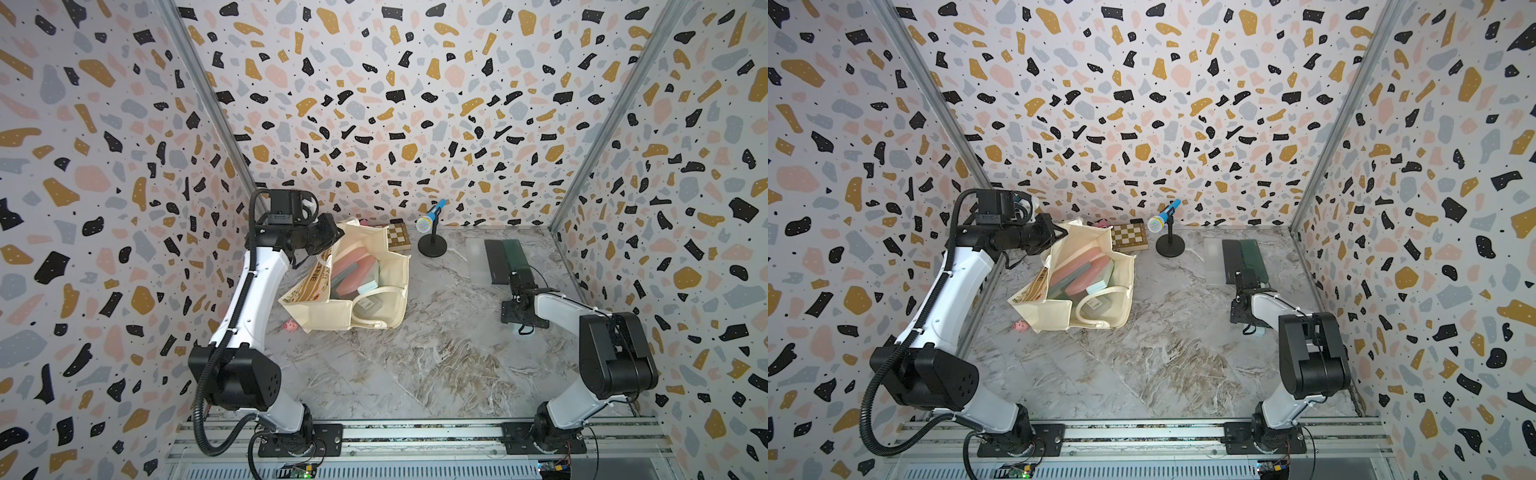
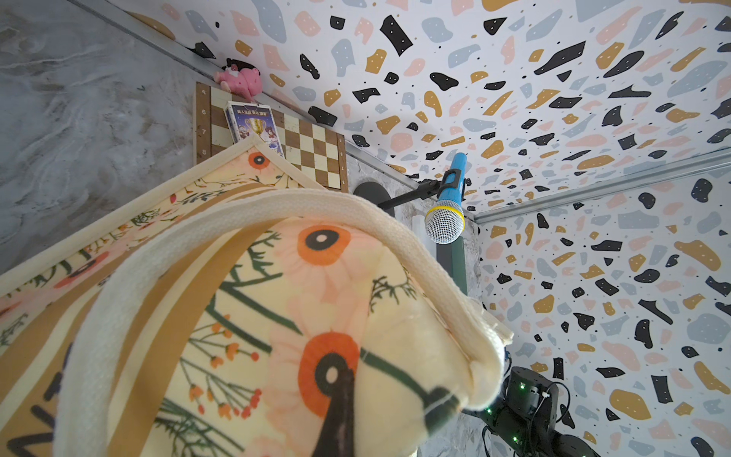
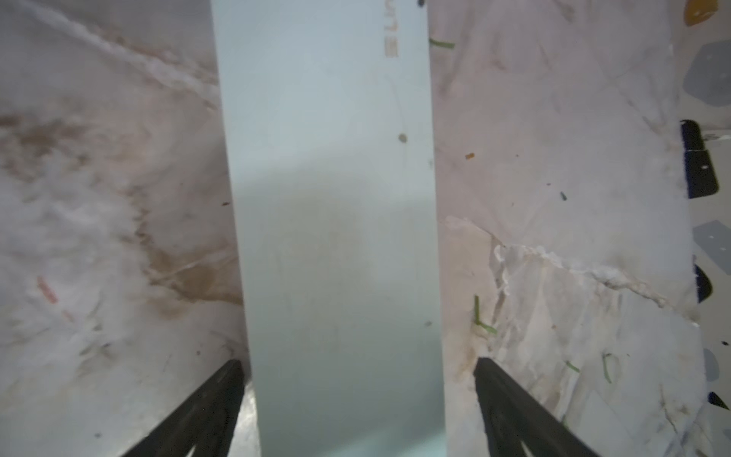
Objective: Take out the pencil case from the canvas bag
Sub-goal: Place the pencil case at the center of the board, then pick up the pencil case from the canvas bag.
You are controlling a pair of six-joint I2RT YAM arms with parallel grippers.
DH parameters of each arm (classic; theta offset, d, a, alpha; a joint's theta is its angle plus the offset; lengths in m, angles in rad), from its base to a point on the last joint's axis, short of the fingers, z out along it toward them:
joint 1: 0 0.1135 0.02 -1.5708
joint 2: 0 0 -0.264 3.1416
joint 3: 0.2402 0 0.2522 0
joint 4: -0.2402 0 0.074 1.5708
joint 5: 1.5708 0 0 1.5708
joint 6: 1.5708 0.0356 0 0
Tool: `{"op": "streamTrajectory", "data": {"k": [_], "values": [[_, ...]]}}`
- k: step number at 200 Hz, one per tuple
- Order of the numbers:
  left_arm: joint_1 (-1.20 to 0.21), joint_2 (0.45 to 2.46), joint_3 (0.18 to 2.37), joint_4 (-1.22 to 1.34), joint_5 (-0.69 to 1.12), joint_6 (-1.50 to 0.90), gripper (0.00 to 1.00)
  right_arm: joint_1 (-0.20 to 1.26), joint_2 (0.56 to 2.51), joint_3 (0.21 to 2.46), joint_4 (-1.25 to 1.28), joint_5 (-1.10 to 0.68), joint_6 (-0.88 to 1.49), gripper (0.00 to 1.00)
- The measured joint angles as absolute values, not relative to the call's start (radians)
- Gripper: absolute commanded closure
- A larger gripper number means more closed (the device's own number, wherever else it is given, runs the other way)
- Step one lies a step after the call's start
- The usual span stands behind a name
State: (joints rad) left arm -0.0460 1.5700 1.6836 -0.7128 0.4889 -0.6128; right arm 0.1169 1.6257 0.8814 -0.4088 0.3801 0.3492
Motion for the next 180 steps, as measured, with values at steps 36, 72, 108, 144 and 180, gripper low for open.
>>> {"op": "streamTrajectory", "data": {"k": [36, 72, 108, 144, 180], "values": [[-0.046, 1.569, 1.683, -0.713, 0.489, -0.612, 1.0, 0.104, 1.626, 0.881, -0.423, 0.424, 0.375, 0.1], [-0.046, 1.569, 1.683, -0.713, 0.49, -0.612, 1.0, 0.091, 1.626, 0.881, -0.43, 0.443, 0.385, 0.1], [-0.046, 1.568, 1.677, -0.708, 0.499, -0.606, 1.0, 0.094, 1.598, 0.877, -0.424, 0.439, 0.385, 0.1], [-0.061, 1.547, 1.637, -0.684, 0.546, -0.586, 1.0, 0.142, 1.329, 0.816, -0.332, 0.345, 0.369, 0.13], [-0.128, 1.526, 1.596, -0.675, 0.59, -0.53, 1.0, 0.261, 1.106, 0.808, -0.206, 0.21, 0.345, 0.19]]}}
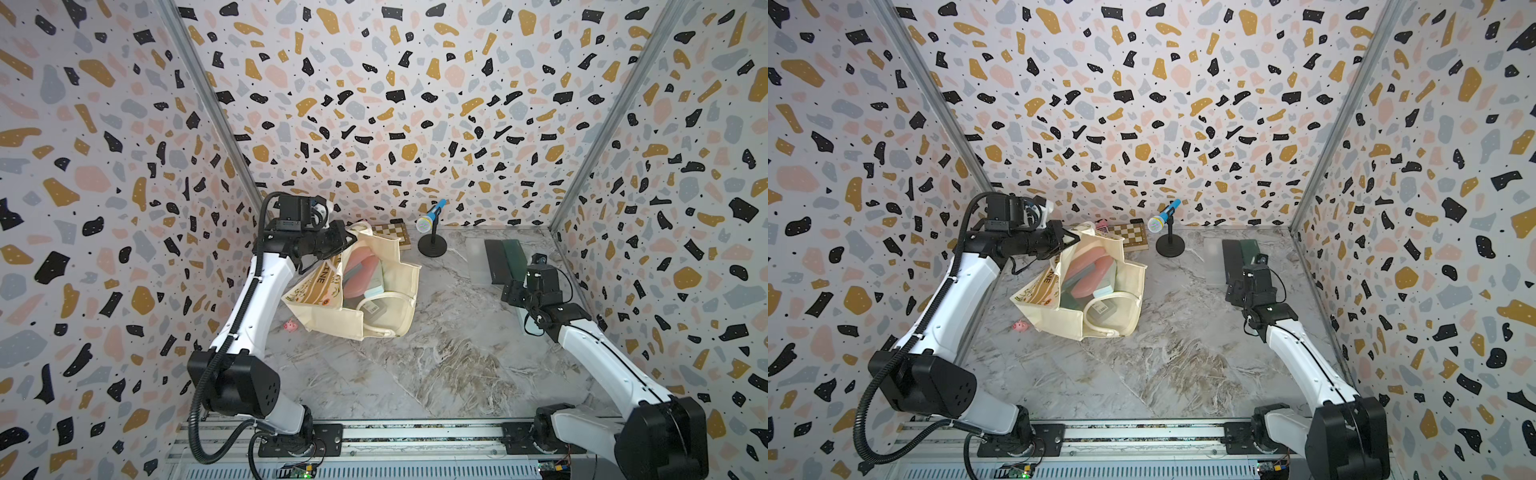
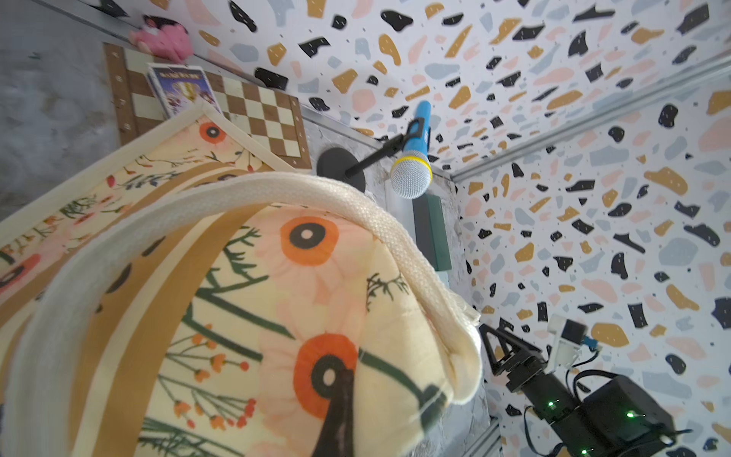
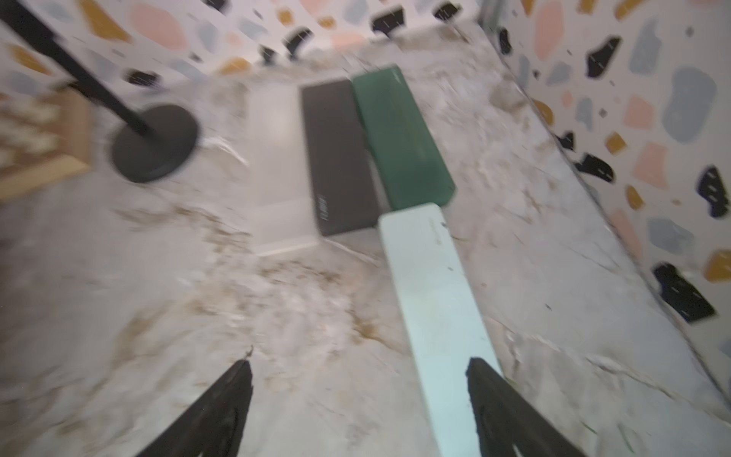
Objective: Take out the pencil case from the canvas bag
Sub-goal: Pick up the pencil case from the canvas bag.
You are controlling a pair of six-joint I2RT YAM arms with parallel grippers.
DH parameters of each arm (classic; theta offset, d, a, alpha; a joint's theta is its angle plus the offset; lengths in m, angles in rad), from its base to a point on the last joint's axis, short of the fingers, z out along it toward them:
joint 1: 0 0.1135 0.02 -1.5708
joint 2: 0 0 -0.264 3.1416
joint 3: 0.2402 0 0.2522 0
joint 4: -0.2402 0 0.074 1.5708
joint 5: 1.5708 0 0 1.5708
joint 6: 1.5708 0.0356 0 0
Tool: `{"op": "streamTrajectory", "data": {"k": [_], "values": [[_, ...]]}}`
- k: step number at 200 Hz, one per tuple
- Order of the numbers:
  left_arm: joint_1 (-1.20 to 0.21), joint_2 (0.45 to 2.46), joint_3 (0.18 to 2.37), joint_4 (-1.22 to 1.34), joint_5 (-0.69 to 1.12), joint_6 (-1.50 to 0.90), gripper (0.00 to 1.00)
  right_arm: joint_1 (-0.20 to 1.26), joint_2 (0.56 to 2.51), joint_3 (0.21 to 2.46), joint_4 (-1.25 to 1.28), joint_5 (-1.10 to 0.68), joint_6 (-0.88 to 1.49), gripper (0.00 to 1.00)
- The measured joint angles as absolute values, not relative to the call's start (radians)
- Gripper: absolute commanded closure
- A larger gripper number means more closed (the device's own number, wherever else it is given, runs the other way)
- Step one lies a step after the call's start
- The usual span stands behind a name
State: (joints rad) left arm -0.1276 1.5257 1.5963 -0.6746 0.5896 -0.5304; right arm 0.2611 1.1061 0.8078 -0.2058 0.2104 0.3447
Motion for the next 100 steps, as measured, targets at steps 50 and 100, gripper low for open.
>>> {"op": "streamTrajectory", "data": {"k": [50, 100], "values": [[-0.188, 1.512, 1.557, -0.672, 0.649, -0.455, 1.0, 0.653, 1.042, 0.809, -0.154, 0.155, 0.293, 0.22], [-0.187, 1.497, 1.555, -0.672, 0.674, -0.424, 1.0, 1.034, 1.076, 0.838, -0.085, 0.164, 0.255, 0.27]]}}
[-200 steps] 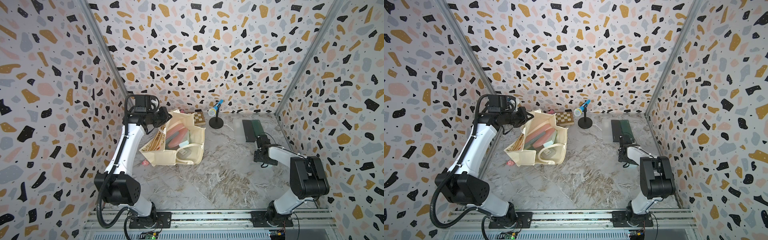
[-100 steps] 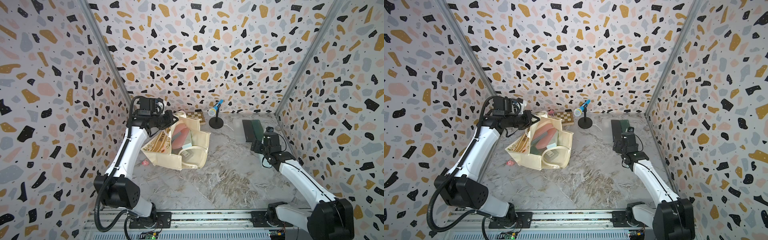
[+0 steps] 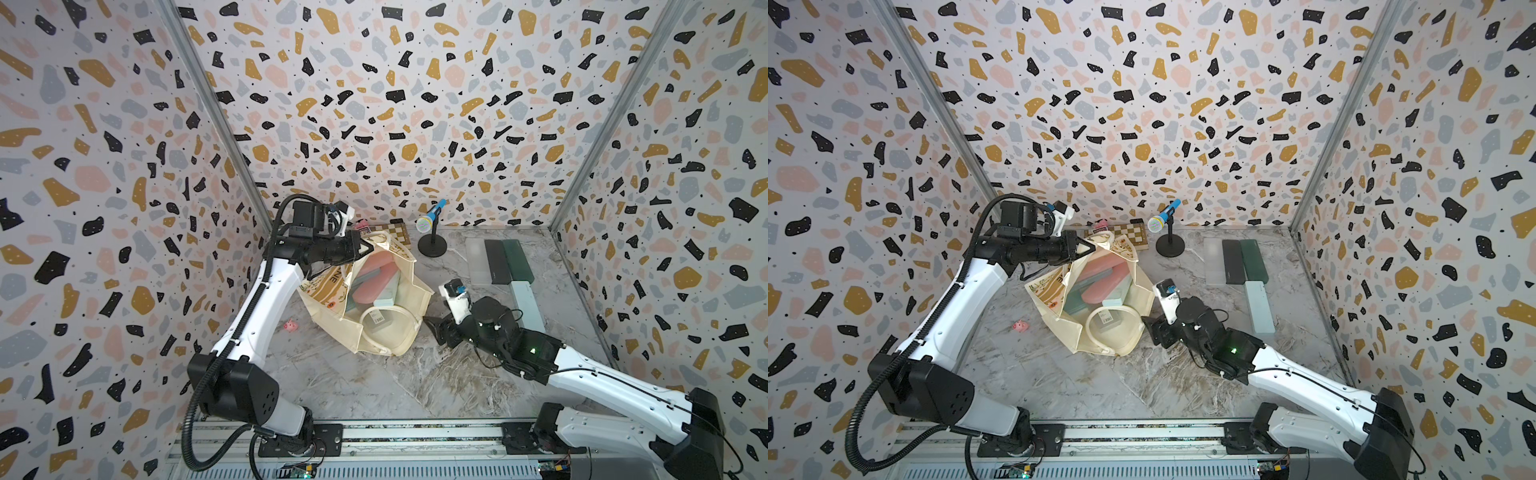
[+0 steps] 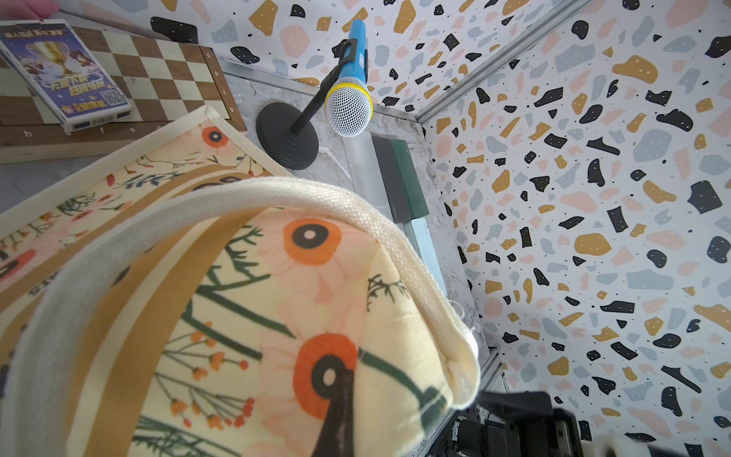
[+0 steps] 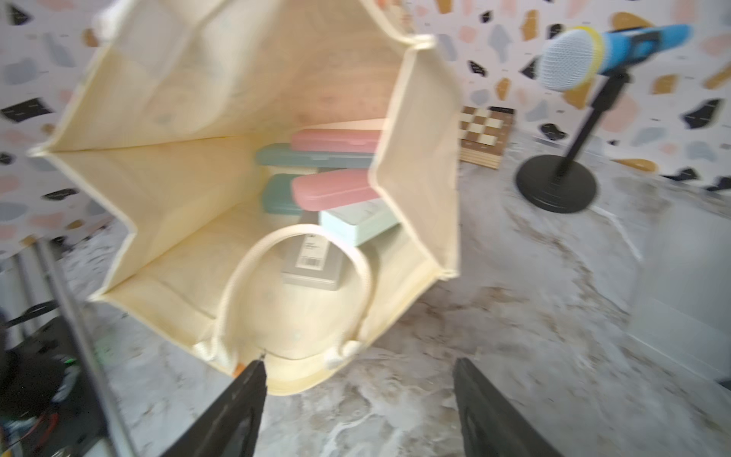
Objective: Take out the pencil case from the canvas bag
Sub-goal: Pick up the pencil case from the canvas bag.
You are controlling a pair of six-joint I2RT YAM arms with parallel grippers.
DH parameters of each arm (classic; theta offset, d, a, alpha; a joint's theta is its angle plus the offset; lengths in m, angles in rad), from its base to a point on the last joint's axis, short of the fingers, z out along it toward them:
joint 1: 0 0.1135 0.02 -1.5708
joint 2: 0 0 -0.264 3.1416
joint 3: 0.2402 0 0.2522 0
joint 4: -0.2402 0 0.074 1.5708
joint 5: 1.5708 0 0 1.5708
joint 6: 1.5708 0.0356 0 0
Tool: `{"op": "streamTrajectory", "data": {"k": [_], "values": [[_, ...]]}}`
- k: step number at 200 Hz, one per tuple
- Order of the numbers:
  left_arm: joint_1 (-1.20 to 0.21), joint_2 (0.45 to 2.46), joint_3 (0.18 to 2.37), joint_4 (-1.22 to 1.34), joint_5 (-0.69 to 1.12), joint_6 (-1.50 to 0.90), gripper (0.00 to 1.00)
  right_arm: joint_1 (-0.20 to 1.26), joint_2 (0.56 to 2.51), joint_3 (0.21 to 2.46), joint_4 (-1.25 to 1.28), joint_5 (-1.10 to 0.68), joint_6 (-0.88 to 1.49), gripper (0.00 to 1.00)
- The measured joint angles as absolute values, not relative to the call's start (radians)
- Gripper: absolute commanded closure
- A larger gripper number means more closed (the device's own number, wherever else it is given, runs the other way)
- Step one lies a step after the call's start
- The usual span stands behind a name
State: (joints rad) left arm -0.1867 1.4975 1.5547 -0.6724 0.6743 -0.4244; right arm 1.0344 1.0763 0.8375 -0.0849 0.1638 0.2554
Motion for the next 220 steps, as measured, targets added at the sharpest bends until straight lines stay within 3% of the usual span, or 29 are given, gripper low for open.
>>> {"op": "streamTrajectory", "data": {"k": [36, 107, 167, 220], "values": [[-0.187, 1.497, 1.555, -0.676, 0.675, -0.411, 1.0, 1.156, 1.268, 0.95, -0.046, 0.191, 0.242, 0.31], [-0.187, 1.497, 1.555, -0.678, 0.675, -0.403, 1.0, 1.148, 1.675, 1.238, -0.122, 0.292, 0.351, 0.32], [-0.187, 1.492, 1.554, -0.68, 0.669, -0.402, 1.0, 1.048, 1.849, 1.386, -0.239, 0.342, 0.491, 0.13], [-0.187, 1.492, 1.554, -0.681, 0.667, -0.399, 1.0, 1.028, 1.965, 1.531, -0.289, 0.343, 0.501, 0.07]]}}
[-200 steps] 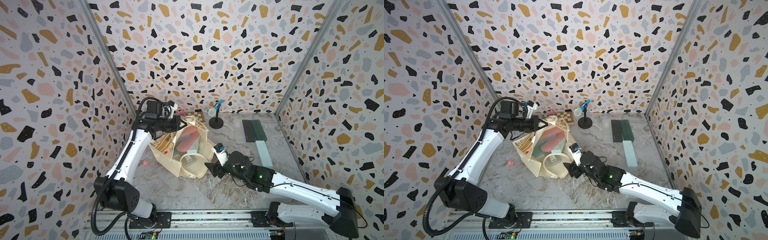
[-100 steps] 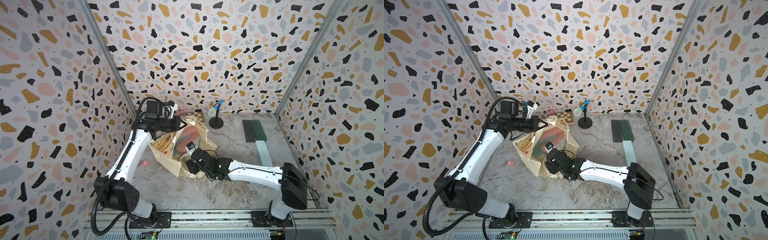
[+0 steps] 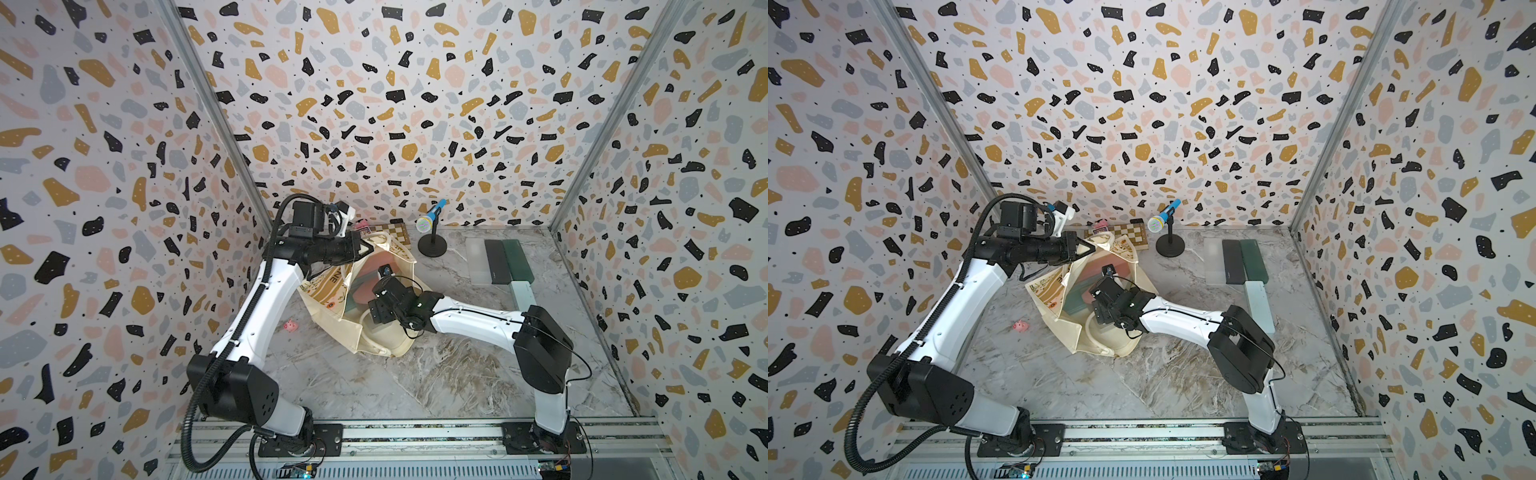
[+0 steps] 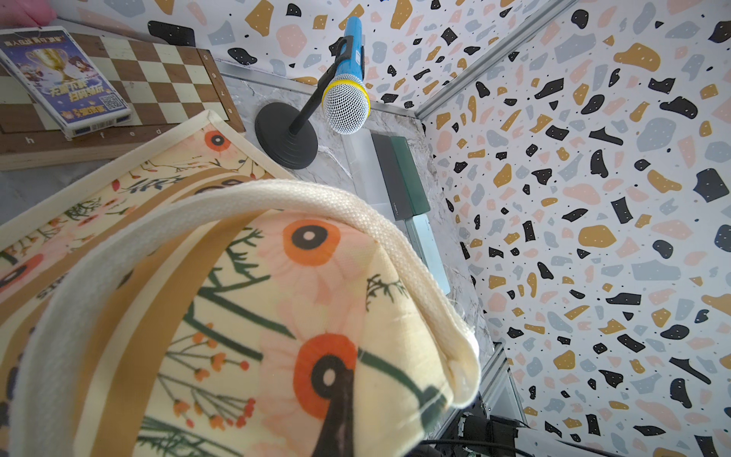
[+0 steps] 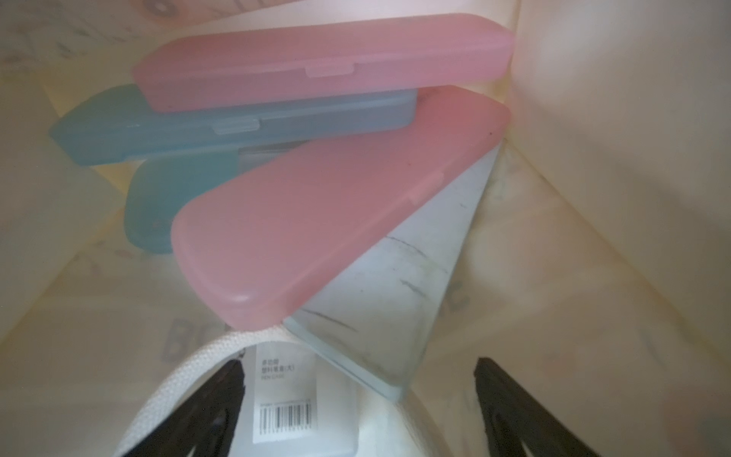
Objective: Take out the pencil case from the canvas bag
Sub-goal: Pick up the pencil case from the canvas bag.
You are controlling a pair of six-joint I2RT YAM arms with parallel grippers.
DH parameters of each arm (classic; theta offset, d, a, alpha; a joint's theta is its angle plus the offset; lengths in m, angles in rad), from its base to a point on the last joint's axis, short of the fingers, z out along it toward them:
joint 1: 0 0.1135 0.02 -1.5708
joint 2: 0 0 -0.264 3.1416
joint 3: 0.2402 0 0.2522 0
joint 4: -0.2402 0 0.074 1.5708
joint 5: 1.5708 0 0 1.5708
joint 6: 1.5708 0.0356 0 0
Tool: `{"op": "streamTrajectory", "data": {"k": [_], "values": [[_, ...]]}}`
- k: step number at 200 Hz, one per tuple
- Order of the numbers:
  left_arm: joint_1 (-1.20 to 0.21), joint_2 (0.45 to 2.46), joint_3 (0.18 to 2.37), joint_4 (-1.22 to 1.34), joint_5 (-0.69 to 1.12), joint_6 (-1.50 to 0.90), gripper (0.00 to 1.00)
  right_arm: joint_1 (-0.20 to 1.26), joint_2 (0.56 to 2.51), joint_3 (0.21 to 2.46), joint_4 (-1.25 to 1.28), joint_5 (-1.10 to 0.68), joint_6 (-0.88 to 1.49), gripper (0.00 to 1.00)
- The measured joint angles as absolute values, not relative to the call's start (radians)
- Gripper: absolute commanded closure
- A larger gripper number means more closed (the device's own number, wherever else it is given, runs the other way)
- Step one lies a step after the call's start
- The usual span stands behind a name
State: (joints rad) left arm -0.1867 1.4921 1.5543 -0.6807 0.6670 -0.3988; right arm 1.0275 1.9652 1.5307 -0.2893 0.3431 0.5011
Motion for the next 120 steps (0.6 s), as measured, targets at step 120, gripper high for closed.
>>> {"op": "streamTrajectory", "data": {"k": [120], "values": [[-0.187, 1.491, 1.551, -0.684, 0.653, -0.384, 1.0, 0.979, 2.16, 1.75, -0.43, 0.471, 0.518, 0.05]]}}
